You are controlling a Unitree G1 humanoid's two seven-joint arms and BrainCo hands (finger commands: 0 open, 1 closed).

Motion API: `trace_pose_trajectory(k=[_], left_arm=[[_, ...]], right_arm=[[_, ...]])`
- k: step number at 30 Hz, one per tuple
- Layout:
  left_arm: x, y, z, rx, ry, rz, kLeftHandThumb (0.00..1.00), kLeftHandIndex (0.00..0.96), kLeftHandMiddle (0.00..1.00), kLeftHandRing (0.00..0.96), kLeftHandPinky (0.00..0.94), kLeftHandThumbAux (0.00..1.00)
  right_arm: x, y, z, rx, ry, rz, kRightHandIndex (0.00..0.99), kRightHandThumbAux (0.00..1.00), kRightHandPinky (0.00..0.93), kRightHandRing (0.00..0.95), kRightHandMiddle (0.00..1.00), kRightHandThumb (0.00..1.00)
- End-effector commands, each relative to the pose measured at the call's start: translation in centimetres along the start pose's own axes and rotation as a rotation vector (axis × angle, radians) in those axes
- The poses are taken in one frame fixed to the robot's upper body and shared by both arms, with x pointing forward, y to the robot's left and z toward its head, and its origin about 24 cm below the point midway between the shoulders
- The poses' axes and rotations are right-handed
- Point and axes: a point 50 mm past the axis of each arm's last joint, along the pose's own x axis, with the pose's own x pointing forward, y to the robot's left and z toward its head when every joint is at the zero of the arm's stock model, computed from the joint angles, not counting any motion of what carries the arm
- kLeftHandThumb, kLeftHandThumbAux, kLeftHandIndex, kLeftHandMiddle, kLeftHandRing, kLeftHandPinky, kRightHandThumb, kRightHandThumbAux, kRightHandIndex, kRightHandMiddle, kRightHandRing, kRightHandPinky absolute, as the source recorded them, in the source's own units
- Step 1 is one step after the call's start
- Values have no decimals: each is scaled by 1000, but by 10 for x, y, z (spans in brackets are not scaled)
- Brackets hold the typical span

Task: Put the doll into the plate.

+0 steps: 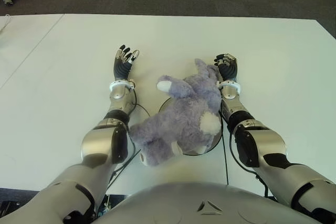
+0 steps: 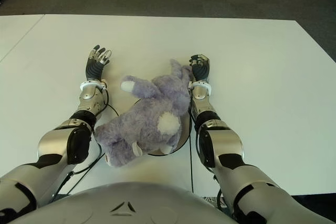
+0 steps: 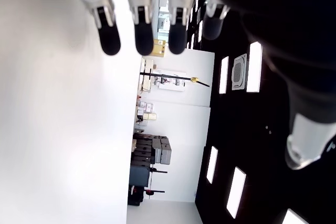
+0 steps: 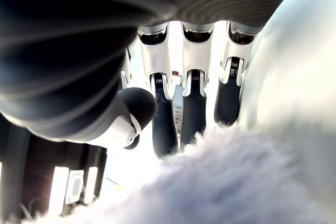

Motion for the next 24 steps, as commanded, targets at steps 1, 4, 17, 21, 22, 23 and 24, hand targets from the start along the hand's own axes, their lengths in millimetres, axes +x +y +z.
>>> trace_pose_trajectory(k=[1, 4, 17, 21, 22, 23, 24], left_arm=[[-44, 19, -76, 14, 360, 57, 0, 114, 157, 168, 213, 630], [-44, 19, -76, 17, 363, 61, 0, 117, 161, 173, 217, 633], [-44, 18, -76, 40, 371, 72, 0, 129, 186, 189, 214, 646], [-44, 18, -76, 39, 371, 71, 0, 129, 185, 190, 222, 650], [-44, 18, -76, 38, 371, 70, 0, 129, 184, 191, 227, 653], [-44, 18, -76, 37, 371, 71, 0, 130, 185, 191, 225, 662], [-44, 18, -76, 36, 371, 71, 0, 131, 185, 191, 225, 663]], right_arm=[[-59, -6, -91, -90, 376, 29, 415, 689, 474, 534, 472, 839], [-59, -6, -90, -84, 377, 30, 415, 689, 433, 521, 471, 840], [-59, -6, -91, -73, 390, 29, 415, 690, 467, 471, 461, 839], [-59, -6, -91, -68, 389, 28, 415, 690, 460, 476, 462, 840], [-59, -6, -91, -66, 388, 29, 415, 690, 458, 480, 463, 840], [-59, -6, -91, -65, 387, 29, 415, 690, 455, 478, 462, 840], [-59, -6, -91, -62, 386, 30, 415, 690, 455, 478, 462, 840]])
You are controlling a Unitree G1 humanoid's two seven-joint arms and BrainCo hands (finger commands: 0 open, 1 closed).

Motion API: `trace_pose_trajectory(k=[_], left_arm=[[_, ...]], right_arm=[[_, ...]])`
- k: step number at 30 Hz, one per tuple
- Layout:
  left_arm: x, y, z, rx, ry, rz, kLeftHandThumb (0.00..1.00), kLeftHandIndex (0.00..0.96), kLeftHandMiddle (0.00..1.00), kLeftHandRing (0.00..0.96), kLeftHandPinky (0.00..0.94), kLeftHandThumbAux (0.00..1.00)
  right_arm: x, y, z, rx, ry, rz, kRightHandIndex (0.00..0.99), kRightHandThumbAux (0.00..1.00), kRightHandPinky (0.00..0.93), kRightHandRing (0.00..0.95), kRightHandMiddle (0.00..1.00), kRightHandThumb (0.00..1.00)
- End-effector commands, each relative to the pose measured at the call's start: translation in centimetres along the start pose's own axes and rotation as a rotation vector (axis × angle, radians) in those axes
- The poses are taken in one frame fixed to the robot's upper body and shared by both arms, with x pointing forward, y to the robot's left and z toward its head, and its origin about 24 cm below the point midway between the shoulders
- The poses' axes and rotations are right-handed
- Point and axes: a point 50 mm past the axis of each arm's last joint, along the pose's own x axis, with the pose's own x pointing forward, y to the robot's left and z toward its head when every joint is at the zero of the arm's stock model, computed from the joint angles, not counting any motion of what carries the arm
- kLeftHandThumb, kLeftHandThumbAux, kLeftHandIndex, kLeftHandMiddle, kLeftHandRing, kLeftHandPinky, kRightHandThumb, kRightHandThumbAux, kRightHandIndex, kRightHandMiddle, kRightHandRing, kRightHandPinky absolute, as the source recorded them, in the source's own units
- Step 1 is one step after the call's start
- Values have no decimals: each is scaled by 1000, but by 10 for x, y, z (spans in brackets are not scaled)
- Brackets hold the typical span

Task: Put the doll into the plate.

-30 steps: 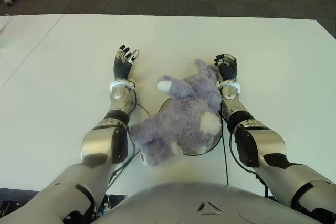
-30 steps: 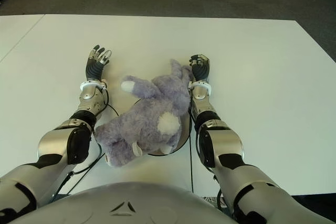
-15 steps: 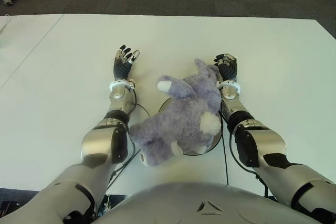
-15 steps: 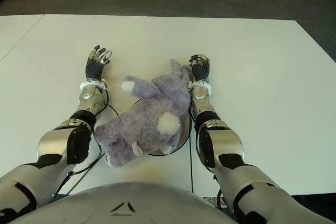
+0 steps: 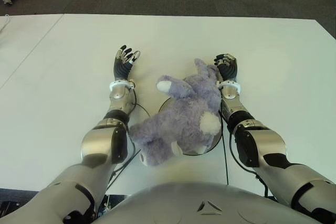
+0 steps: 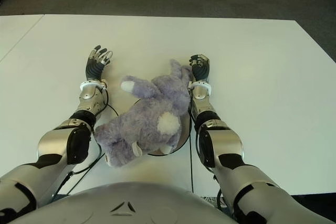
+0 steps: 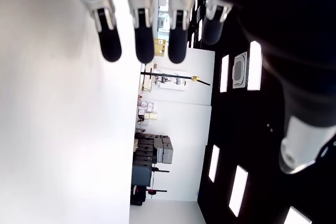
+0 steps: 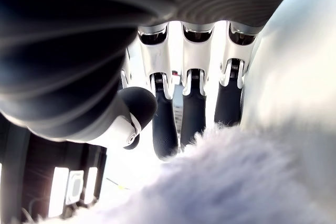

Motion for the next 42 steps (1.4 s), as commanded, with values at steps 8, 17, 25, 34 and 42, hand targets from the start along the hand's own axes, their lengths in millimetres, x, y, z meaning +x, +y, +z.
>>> trace_pose_trajectory(k=[8, 17, 25, 34, 42], left_arm=[[-44, 16, -76, 24, 363, 69, 26, 152, 201, 212, 269, 724], [-43, 15, -74, 93, 339, 53, 74, 163, 237, 261, 314, 778], [-43, 14, -73, 128, 325, 45, 116, 170, 252, 277, 309, 825], [-43, 14, -73, 139, 324, 43, 120, 179, 255, 281, 331, 841], [-43, 14, -73, 140, 327, 43, 127, 177, 256, 285, 318, 843]], right_arm=[[-58, -7, -91, -66, 381, 29, 415, 690, 467, 482, 463, 840], [-59, -6, -91, -71, 381, 24, 424, 672, 451, 526, 438, 920], [-59, -6, -91, -69, 384, 20, 427, 666, 461, 538, 428, 947], [-59, -6, -91, -57, 382, 14, 428, 663, 482, 536, 442, 949], [-59, -5, -90, -53, 381, 12, 428, 661, 450, 528, 452, 951]])
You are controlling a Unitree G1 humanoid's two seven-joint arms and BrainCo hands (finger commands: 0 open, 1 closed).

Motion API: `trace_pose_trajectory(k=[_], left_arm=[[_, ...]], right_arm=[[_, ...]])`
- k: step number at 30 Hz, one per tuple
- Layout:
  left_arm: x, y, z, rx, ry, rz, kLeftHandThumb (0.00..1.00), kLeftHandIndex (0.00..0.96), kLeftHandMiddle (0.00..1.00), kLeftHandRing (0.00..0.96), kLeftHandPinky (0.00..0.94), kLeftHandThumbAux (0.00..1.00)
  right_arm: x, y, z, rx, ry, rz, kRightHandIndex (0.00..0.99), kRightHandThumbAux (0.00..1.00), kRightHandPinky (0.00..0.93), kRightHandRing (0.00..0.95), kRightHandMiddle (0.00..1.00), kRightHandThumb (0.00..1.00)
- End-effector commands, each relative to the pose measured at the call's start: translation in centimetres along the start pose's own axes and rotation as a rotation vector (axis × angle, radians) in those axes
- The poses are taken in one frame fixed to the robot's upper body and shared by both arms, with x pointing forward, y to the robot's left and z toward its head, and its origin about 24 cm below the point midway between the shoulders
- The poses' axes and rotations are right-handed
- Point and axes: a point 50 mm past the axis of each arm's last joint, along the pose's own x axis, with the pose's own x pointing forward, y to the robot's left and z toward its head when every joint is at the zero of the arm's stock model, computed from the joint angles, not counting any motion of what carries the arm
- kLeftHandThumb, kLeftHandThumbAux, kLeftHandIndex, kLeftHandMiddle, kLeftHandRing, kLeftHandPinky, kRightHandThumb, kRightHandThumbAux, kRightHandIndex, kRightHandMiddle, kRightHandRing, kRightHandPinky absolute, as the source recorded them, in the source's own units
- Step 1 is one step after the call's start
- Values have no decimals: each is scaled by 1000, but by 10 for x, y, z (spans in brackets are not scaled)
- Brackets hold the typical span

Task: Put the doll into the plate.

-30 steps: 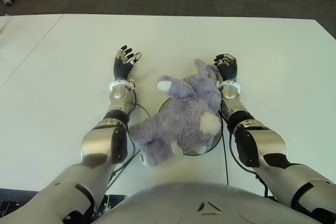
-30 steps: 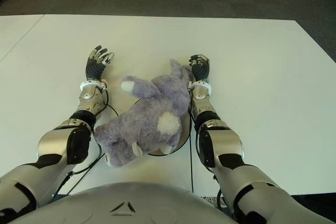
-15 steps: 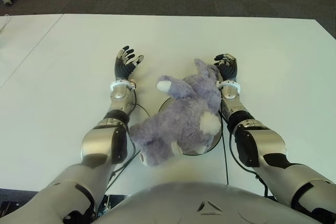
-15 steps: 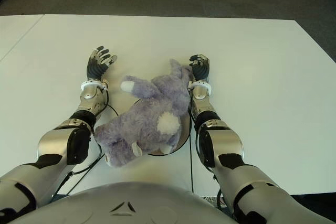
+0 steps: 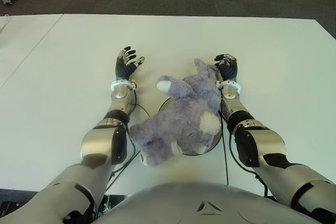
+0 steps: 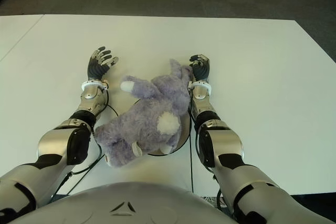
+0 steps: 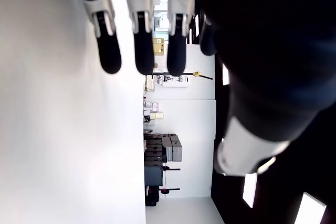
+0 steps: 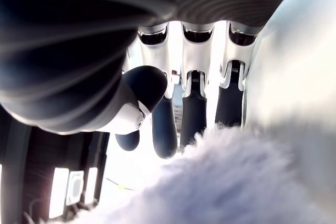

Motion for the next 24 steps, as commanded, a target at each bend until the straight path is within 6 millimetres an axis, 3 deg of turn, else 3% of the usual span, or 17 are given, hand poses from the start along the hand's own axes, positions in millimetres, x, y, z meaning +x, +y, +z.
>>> trace_pose_trajectory(k=[1, 9, 10, 15, 16, 17, 19, 20, 24], left_arm=[[-43, 10, -74, 38, 333, 30, 124, 176, 254, 283, 308, 840], [-43, 10, -74, 33, 329, 31, 115, 160, 254, 278, 302, 844], [-43, 10, -74, 29, 329, 31, 114, 158, 244, 271, 295, 838], [-43, 10, -74, 20, 329, 31, 115, 152, 228, 260, 281, 828], [-43, 10, -74, 22, 329, 31, 115, 152, 228, 260, 281, 827], [-43, 10, -74, 23, 329, 31, 115, 153, 231, 261, 286, 827], [-43, 10, -74, 26, 328, 31, 115, 152, 230, 258, 286, 825], [-43, 10, -74, 28, 327, 32, 115, 152, 232, 258, 290, 822], [-43, 10, -74, 31, 326, 30, 114, 156, 230, 254, 280, 815]], right_arm=[[-59, -6, -91, -63, 380, 10, 428, 661, 470, 521, 456, 951], [-59, -6, -91, -70, 378, 9, 428, 661, 435, 483, 471, 951], [-59, -6, -91, -71, 377, 10, 428, 663, 334, 454, 483, 950], [-59, -6, -90, -70, 374, 13, 427, 666, 196, 425, 504, 950], [-59, -6, -90, -70, 374, 13, 427, 666, 194, 424, 505, 950], [-59, -6, -90, -69, 374, 13, 427, 666, 277, 428, 498, 949], [-60, -6, -90, -68, 374, 13, 427, 666, 301, 424, 499, 949], [-60, -6, -90, -67, 374, 13, 427, 664, 369, 452, 480, 949], [-60, -6, -91, -69, 375, 14, 428, 662, 398, 483, 466, 950]])
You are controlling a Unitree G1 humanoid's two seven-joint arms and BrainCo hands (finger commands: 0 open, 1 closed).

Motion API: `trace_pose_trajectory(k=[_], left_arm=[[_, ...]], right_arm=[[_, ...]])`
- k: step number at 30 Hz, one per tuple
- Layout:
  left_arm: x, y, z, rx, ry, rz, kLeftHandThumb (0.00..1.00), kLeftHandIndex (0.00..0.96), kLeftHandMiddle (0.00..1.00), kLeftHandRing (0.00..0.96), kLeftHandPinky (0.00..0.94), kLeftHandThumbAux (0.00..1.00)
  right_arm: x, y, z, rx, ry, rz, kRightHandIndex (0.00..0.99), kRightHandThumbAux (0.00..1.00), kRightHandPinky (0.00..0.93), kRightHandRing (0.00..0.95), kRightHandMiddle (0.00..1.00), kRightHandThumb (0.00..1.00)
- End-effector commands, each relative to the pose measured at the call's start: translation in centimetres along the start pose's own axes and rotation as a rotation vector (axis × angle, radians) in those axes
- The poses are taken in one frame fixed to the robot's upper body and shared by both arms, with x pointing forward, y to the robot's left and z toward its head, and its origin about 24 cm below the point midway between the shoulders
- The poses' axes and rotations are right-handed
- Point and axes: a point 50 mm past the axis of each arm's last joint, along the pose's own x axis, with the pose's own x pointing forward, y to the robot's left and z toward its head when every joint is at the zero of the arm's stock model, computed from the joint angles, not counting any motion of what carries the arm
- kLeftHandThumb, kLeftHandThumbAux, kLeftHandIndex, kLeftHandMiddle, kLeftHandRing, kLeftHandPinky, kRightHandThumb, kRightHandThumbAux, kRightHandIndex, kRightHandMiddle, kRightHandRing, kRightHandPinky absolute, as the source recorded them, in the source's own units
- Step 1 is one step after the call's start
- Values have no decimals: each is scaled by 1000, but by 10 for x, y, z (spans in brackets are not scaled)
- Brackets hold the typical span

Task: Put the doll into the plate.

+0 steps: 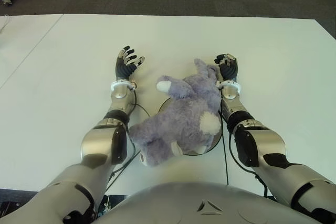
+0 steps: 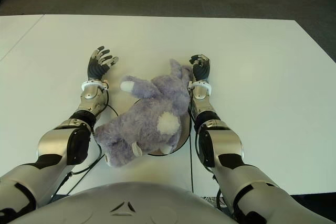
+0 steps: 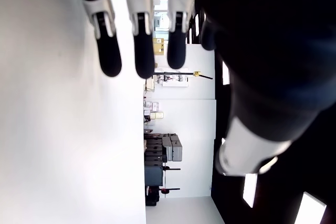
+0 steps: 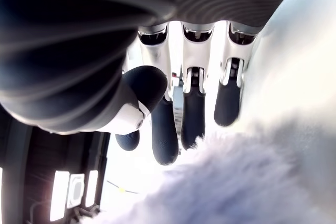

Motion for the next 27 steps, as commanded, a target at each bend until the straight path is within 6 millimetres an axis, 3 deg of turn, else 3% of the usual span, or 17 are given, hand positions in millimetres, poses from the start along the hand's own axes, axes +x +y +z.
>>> trace_pose_trajectory(k=[1, 14, 27], left_arm=[[-43, 10, -74, 32, 326, 28, 112, 157, 229, 253, 276, 814], [-43, 11, -74, 25, 335, 27, 132, 155, 233, 262, 297, 789], [-43, 11, -75, 11, 337, 35, 174, 164, 229, 251, 284, 810]], right_arm=[[-59, -6, -91, -79, 374, 20, 428, 662, 393, 485, 465, 950], [-60, -7, -91, -98, 374, 20, 427, 664, 410, 471, 470, 948], [-60, -6, -91, -97, 381, 19, 427, 663, 473, 526, 445, 948]])
